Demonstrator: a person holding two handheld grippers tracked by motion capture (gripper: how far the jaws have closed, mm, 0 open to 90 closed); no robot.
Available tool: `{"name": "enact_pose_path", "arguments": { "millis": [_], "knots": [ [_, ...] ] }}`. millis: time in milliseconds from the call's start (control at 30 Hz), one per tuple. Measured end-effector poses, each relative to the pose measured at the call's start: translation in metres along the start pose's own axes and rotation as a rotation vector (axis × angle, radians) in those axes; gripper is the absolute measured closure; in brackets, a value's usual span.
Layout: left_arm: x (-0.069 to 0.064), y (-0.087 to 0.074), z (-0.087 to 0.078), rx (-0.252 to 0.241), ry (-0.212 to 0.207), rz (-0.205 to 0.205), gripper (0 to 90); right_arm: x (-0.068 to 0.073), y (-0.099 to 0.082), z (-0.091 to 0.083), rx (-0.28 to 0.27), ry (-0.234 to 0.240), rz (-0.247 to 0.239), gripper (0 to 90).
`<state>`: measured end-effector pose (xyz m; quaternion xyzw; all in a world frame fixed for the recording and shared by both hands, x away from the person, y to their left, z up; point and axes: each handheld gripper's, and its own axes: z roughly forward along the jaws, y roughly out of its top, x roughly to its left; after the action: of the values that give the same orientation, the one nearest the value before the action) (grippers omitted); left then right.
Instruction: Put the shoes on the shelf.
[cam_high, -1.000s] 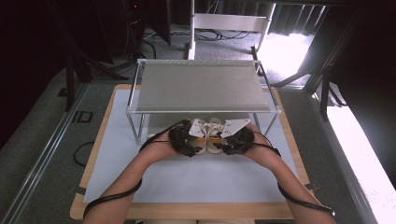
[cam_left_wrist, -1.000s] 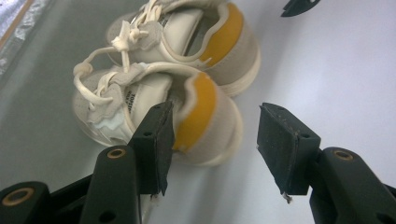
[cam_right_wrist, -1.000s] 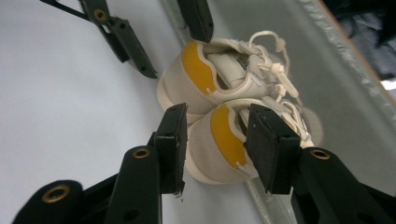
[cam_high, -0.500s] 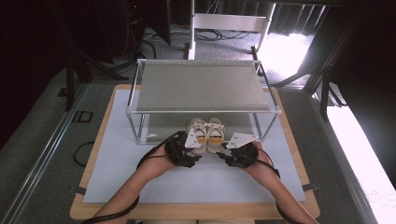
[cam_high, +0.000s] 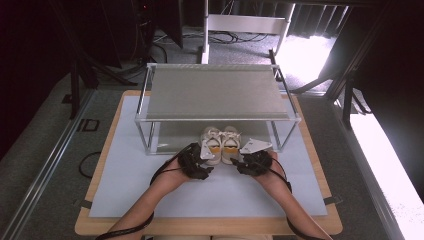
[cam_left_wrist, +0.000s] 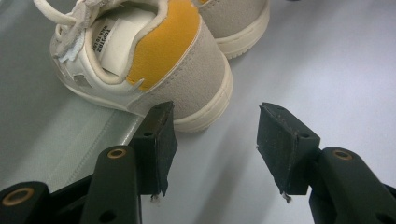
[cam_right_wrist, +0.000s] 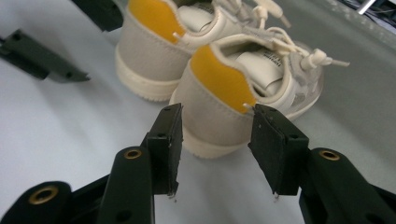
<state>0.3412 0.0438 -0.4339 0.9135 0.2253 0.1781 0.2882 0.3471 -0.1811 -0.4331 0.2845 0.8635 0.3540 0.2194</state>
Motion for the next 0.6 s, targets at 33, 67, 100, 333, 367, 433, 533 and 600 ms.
{"name": "enact_pose_path", "arguments": {
  "millis": [33, 67, 100, 333, 367, 433, 533, 600],
  "knots": [
    [0.0, 0.0, 0.0, 0.0, 0.002, 0.002, 46.0, 0.0, 0.001, 0.001, -0.004, -0.013, 0.005, 53.2],
    [0.0, 0.0, 0.0, 0.0, 0.005, 0.005, 46.1, 0.0, 0.002, 0.002, -0.002, -0.024, 0.012, 53.2],
    [-0.001, 0.0, 0.0, 0.001, 0.014, 0.004, 46.1, -0.001, 0.003, 0.003, -0.001, -0.036, 0.012, 53.2],
    [0.004, 0.0, 0.004, -0.004, 0.039, -0.029, 46.1, -0.002, 0.005, 0.01, -0.014, -0.054, 0.027, 50.1],
    [0.005, 0.0, 0.005, -0.005, 0.039, -0.036, 46.1, -0.003, 0.005, 0.011, -0.014, -0.051, 0.036, 49.3],
    [0.007, 0.0, 0.006, -0.007, 0.035, -0.042, 46.1, -0.005, 0.005, 0.013, -0.017, -0.049, 0.043, 47.1],
    [0.009, 0.001, 0.007, -0.008, 0.035, -0.047, 46.1, -0.009, 0.005, 0.015, -0.023, -0.041, 0.072, 45.0],
    [0.01, 0.002, 0.008, -0.009, 0.033, -0.047, 46.1, -0.01, 0.004, 0.016, -0.025, -0.043, 0.08, 45.0]
  ]
}}
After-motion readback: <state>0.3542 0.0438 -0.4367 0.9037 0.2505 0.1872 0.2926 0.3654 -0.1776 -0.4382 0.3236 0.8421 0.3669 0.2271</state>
